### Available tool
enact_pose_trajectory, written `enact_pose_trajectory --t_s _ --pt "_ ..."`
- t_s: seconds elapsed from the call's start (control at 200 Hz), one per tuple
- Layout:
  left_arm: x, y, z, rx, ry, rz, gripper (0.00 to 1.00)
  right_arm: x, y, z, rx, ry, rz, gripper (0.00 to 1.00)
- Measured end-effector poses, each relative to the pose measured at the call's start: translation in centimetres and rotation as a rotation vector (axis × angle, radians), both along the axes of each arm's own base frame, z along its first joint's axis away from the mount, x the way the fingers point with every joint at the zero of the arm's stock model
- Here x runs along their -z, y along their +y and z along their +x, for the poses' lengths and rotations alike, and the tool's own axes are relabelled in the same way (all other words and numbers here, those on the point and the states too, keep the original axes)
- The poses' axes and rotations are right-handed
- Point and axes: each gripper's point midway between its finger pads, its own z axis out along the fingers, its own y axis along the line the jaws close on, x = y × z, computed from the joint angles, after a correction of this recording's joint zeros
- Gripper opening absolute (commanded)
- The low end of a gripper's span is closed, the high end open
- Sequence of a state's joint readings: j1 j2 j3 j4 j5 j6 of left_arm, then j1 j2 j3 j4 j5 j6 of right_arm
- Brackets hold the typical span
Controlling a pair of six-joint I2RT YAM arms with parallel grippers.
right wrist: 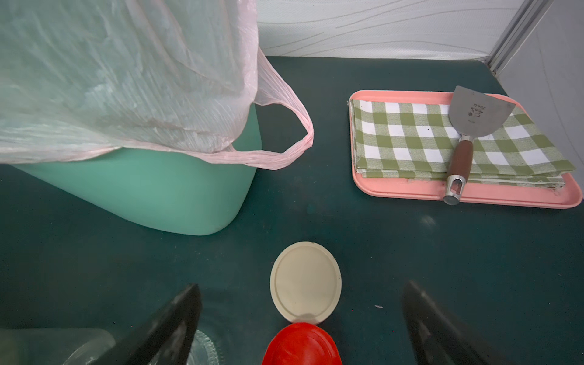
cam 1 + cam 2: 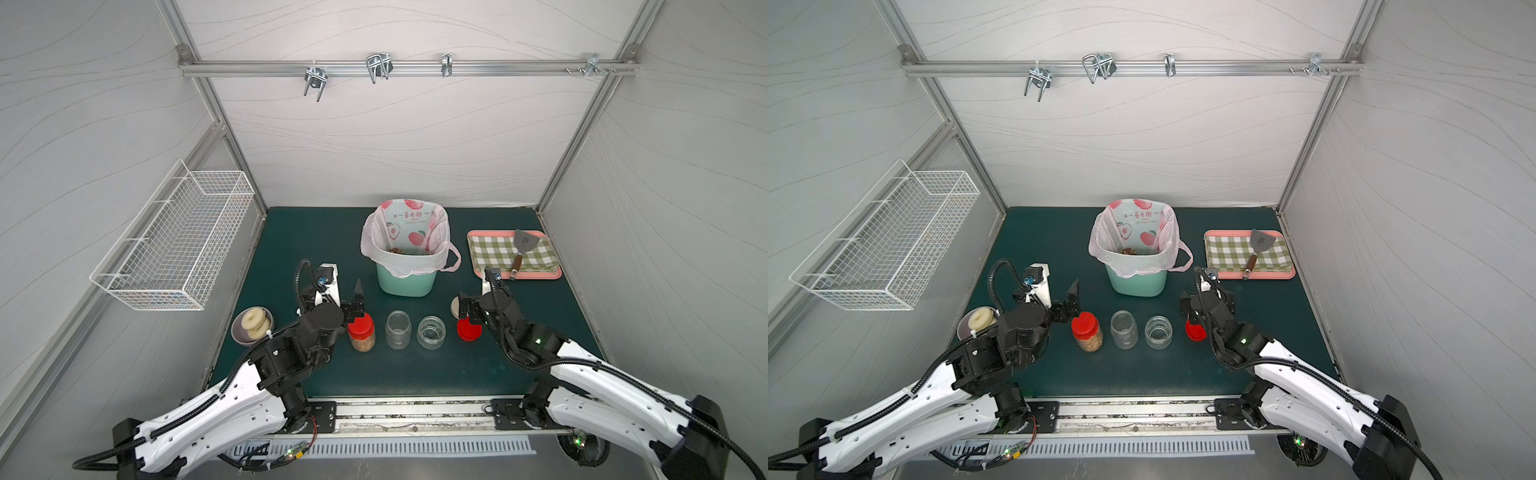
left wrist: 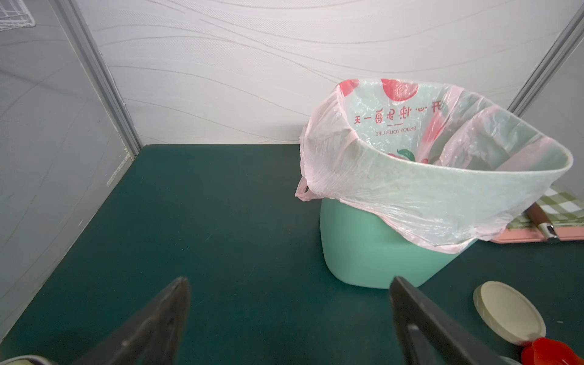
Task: Empty moldy peanuts from jars
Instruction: Place the jar at the center of the board, then pick up the jar from the center of the board.
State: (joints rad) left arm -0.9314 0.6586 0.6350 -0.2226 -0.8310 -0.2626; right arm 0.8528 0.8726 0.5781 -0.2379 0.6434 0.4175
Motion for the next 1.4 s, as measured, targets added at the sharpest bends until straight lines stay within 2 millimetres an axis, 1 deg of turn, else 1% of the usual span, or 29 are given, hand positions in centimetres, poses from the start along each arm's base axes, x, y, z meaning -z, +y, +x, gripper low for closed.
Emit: enact_pose_trajectory --t_s 0.14,0.235,0.3,0.35,0.42,0.53,0.57,0.645,0.71,0.775,0.85,0.941,1.031,1.146,1.231,1.311,1.401 --pt "0.3 0.2 -0.4 0.018 -0.033 -0.025 0.99 0.1 1.1 0.0 -0.054 0.022 -0.005 0.99" --pt "0.1 0.9 -0.9 0.025 -0.068 -0.066 0.99 0.1 1.9 -0.4 -0.105 0.041 0.001 0.99" --pt "0.1 1.5 -1.4 0.028 -0.087 -0.082 0.99 -0.4 2.5 -0.8 -0.147 0.053 0.009 0.99" --pt "-0.3 2.1 -1.8 0.027 -0.107 -0.099 1.0 -1.1 3.0 -1.1 -0.185 0.059 0.018 0.99" --pt "-0.7 2.7 -2.1 0.021 -0.128 -0.118 0.99 -2.7 3.9 -1.4 -0.238 0.065 0.036 0.99" --pt "-0.2 3.1 -2.1 0.004 -0.128 -0.11 0.98 -5.5 5.5 -2.1 -0.328 0.09 0.064 0.99" --pt "0.0 3.3 -2.0 -0.002 -0.123 -0.103 0.98 -6.1 6.1 -2.3 -0.357 0.113 0.064 0.99" --pt "0.4 3.6 -1.9 -0.019 -0.114 -0.093 0.97 -7.3 8.0 -2.8 -0.428 0.162 0.066 0.99" --pt "0.8 4.3 -1.7 -0.046 -0.102 -0.091 0.96 -7.7 9.9 -3.6 -0.492 0.207 0.05 0.99" --pt "1.4 5.2 -1.6 -0.088 -0.085 -0.094 0.96 -7.5 11.9 -4.9 -0.566 0.255 0.03 0.99" --pt "2.0 6.8 -1.5 -0.147 -0.064 -0.11 0.97 -7.0 14.2 -6.8 -0.659 0.309 0.016 0.99" --pt "2.7 8.8 -1.5 -0.219 -0.042 -0.146 0.99 -6.5 16.3 -8.9 -0.75 0.357 0.01 0.99" --pt "3.7 10.1 -1.3 -0.271 -0.002 -0.173 0.99 -5.8 18.1 -10.2 -0.81 0.393 -0.001 0.99" --pt "5.7 11.0 -0.5 -0.312 0.085 -0.202 0.99 -5.0 20.3 -11.0 -0.855 0.425 -0.018 0.99" --pt "7.1 11.2 -0.2 -0.322 0.146 -0.223 0.99 -4.3 22.2 -11.3 -0.889 0.44 -0.044 0.99" --pt "7.5 11.1 -0.3 -0.316 0.165 -0.246 0.99 -4.0 24.1 -11.1 -0.916 0.438 -0.066 0.99" --pt "7.3 11.2 -0.6 -0.31 0.158 -0.267 0.99 -3.9 26.2 -11.2 -0.956 0.429 -0.093 0.99"
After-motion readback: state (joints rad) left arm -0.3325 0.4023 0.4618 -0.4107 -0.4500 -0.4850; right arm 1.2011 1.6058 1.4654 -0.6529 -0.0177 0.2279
